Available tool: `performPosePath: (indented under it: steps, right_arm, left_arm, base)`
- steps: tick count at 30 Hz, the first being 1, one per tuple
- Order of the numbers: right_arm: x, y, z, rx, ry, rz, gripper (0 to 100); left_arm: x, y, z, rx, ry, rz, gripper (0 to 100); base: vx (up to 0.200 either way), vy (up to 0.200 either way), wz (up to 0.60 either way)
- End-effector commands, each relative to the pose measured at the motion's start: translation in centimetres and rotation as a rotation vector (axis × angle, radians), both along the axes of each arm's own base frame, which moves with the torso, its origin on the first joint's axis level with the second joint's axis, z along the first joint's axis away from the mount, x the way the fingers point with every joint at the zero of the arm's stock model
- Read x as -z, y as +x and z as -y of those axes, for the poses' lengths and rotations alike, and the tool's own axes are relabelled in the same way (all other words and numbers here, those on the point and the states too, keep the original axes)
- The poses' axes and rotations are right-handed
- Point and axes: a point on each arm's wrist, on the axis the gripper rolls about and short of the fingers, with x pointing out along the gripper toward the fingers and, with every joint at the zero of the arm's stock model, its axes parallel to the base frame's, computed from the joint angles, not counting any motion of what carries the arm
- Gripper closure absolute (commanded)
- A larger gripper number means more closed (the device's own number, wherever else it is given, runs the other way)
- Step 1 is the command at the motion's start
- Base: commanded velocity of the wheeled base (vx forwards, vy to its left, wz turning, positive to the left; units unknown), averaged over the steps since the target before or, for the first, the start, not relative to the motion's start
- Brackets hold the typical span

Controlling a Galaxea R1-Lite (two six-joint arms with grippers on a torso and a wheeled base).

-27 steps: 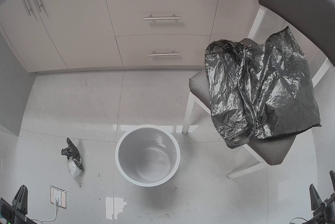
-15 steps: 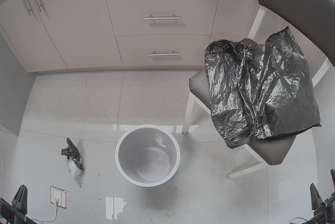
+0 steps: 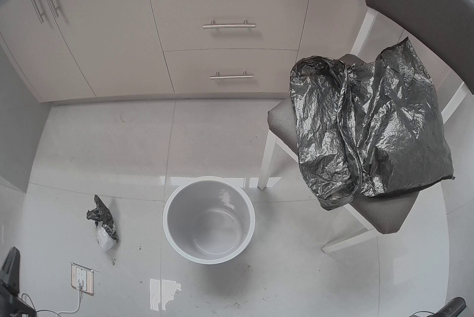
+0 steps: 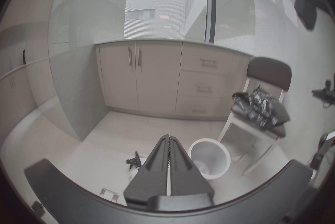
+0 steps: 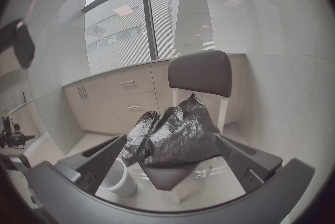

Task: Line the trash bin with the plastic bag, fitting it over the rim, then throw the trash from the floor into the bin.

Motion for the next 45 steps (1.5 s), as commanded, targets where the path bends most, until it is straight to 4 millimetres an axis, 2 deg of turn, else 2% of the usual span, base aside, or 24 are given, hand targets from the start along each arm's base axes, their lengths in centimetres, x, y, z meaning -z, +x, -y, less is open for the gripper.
performPosePath:
  steps: [1, 2, 3, 4, 5, 7, 12, 17, 21, 26, 29, 30, 31, 36, 38, 45]
  right_arm:
    - [-7.7, 11.0, -2.8, -0.255, 0.124, -0.184, 0]
    - [-7.3, 12.4, -3.9, -0.266, 0.114, -0.237, 0]
    - [-7.0, 13.0, -4.5, -0.273, 0.106, -0.264, 0]
    - [-6.5, 14.2, -6.1, -0.291, 0.093, -0.310, 0]
    - [-6.3, 14.4, -6.5, -0.294, 0.092, -0.317, 0]
    - [-5.3, 15.4, -8.8, -0.301, 0.092, -0.347, 0]
    - [-4.5, 15.6, -10.6, -0.349, 0.076, -0.361, 0]
    - [-2.5, 16.8, -13.2, -0.378, 0.062, -0.459, 0]
    - [-1.1, 18.1, -14.5, -0.364, 0.074, -0.504, 0]
    - [0.6, 19.3, -15.0, -0.255, 0.083, -0.544, 0]
    - [0.7, 19.3, -15.0, -0.247, 0.082, -0.545, 0]
    - [0.6, 19.2, -14.5, -0.234, 0.092, -0.540, 0]
    - [0.5, 19.3, -14.3, -0.226, 0.093, -0.536, 0]
    - [0.8, 19.7, -14.0, -0.200, 0.091, -0.544, 0]
    - [1.7, 19.5, -13.7, -0.185, 0.075, -0.573, 0]
    - [3.0, 19.3, -13.3, -0.144, 0.043, -0.606, 0]
  left_arm:
    - [-11.5, 1.3, 0.0, 0.235, -0.227, -0.014, 100]
    - [-11.5, 2.2, 0.2, 0.290, -0.242, -0.065, 100]
    - [-11.4, 2.6, 0.3, 0.316, -0.259, -0.093, 100]
    - [-11.4, 3.8, 0.6, 0.369, -0.331, -0.167, 100]
    - [-11.4, 4.0, 0.7, 0.378, -0.347, -0.182, 100]
    - [-11.2, 5.3, 1.2, 0.464, -0.395, -0.279, 100]
    - [-10.4, 8.1, 2.3, 0.527, -0.293, -0.369, 100]
    - [-10.1, 11.4, 3.0, 0.447, -0.248, -0.290, 100]
    - [-9.6, 13.0, 3.9, 0.399, -0.228, -0.331, 100]
    - [-9.2, 14.4, 4.8, 0.399, -0.214, -0.368, 100]
    - [-9.1, 14.7, 4.9, 0.395, -0.212, -0.369, 100]
    - [-8.7, 16.2, 5.5, 0.377, -0.213, -0.386, 100]
    - [-8.5, 16.6, 5.6, 0.377, -0.214, -0.391, 100]
    - [-8.4, 17.1, 5.9, 0.379, -0.209, -0.395, 100]
    - [-8.3, 17.6, 6.1, 0.380, -0.208, -0.400, 100]
    - [-8.4, 18.0, 6.2, 0.376, -0.222, -0.389, 100]
  base:
    - [0.000, 0.000, 0.00]
    - [0.000, 0.000, 0.00]
    - [0.000, 0.000, 0.00]
    - [0.000, 0.000, 0.00]
    - [0.000, 0.000, 0.00]
    - [0.000, 0.000, 0.00]
    - [0.000, 0.000, 0.00]
    - [0.000, 0.000, 0.00]
    - [0.000, 0.000, 0.00]
    - [0.000, 0.000, 0.00]
    - [0.000, 0.000, 0.00]
    - [0.000, 0.000, 0.00]
    - [0.000, 0.000, 0.00]
    - [0.000, 0.000, 0.00]
    - [0.000, 0.000, 0.00]
    - [0.000, 0.000, 0.00]
